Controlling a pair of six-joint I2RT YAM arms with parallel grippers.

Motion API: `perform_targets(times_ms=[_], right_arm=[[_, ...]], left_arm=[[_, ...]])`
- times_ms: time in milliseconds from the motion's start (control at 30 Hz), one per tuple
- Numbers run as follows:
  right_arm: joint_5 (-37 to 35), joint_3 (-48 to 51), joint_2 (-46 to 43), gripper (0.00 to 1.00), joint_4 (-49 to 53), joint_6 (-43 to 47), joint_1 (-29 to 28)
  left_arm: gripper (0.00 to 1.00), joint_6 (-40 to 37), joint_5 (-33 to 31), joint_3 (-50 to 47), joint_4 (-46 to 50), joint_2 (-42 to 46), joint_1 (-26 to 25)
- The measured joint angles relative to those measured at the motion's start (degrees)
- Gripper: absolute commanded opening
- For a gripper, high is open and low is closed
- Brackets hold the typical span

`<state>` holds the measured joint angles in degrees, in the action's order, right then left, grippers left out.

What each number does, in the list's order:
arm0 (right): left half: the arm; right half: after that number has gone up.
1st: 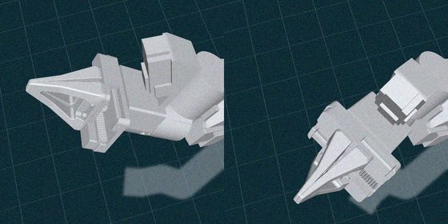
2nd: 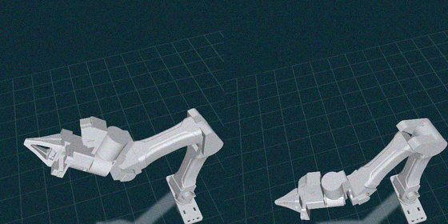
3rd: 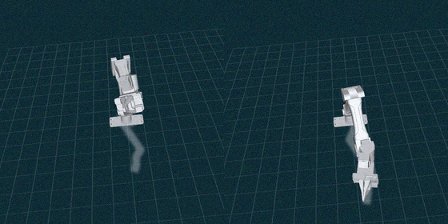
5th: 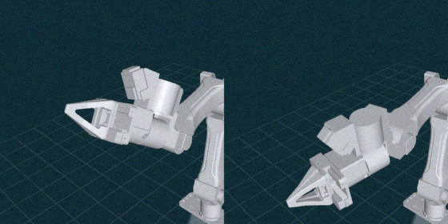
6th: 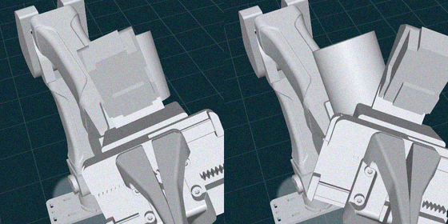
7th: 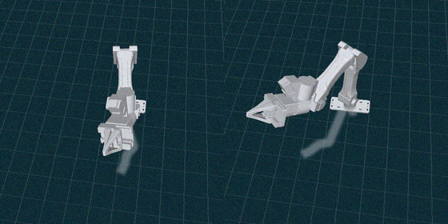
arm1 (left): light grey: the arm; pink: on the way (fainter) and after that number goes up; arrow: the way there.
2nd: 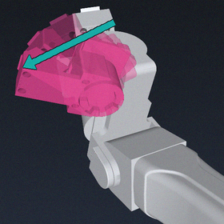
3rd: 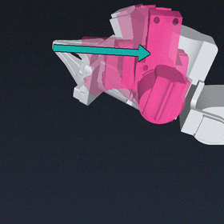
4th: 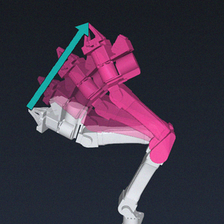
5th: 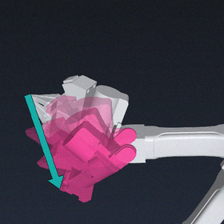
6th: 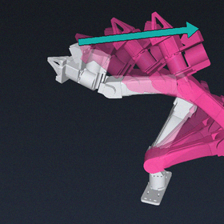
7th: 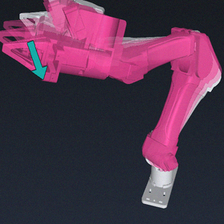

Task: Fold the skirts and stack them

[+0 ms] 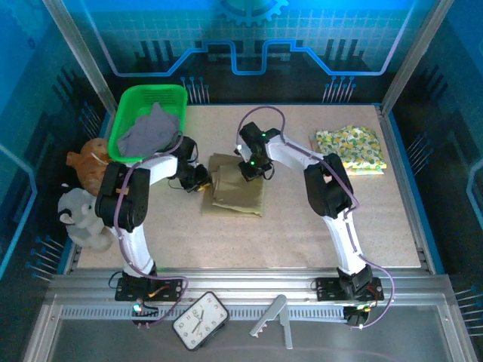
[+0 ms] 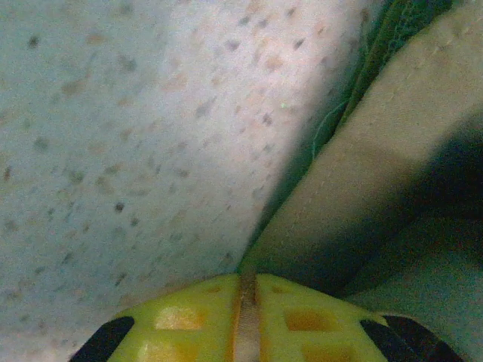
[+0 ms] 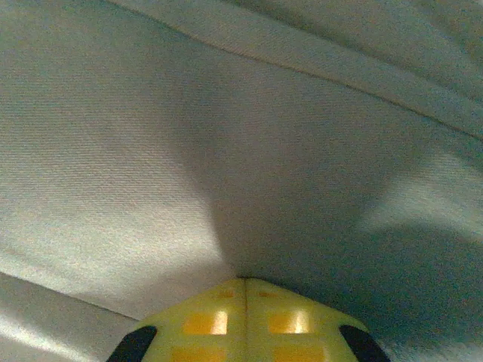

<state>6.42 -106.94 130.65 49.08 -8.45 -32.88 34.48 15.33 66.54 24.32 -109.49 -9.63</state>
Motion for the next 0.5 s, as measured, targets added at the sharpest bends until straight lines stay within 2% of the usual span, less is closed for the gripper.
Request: perform_targets(times_ms=[67, 300, 367, 500], right_arm=[[1.9, 1.1, 0.2, 0.0, -0.3, -4.0, 0.1], [8.6, 23.6, -11.0, 0.0, -15.2, -23.5, 0.1], [8.6, 28.8, -13.9, 0.06, -20.1, -29.0, -0.3], [7.0, 38.6, -19.6, 0.25, -30.3, -41.2, -2.1]], left_arm=[[0.18, -0.4, 0.1, 1.7, 0.2, -1.2, 0.0], [0.19, -2.3, 0.7, 13.3, 1.5, -9.4, -1.7], [0.2, -2.8, 1.3, 17.1, 2.0, -12.0, -2.8], [0.25, -3.6, 2.8, 26.9, 3.3, -18.3, -5.5]])
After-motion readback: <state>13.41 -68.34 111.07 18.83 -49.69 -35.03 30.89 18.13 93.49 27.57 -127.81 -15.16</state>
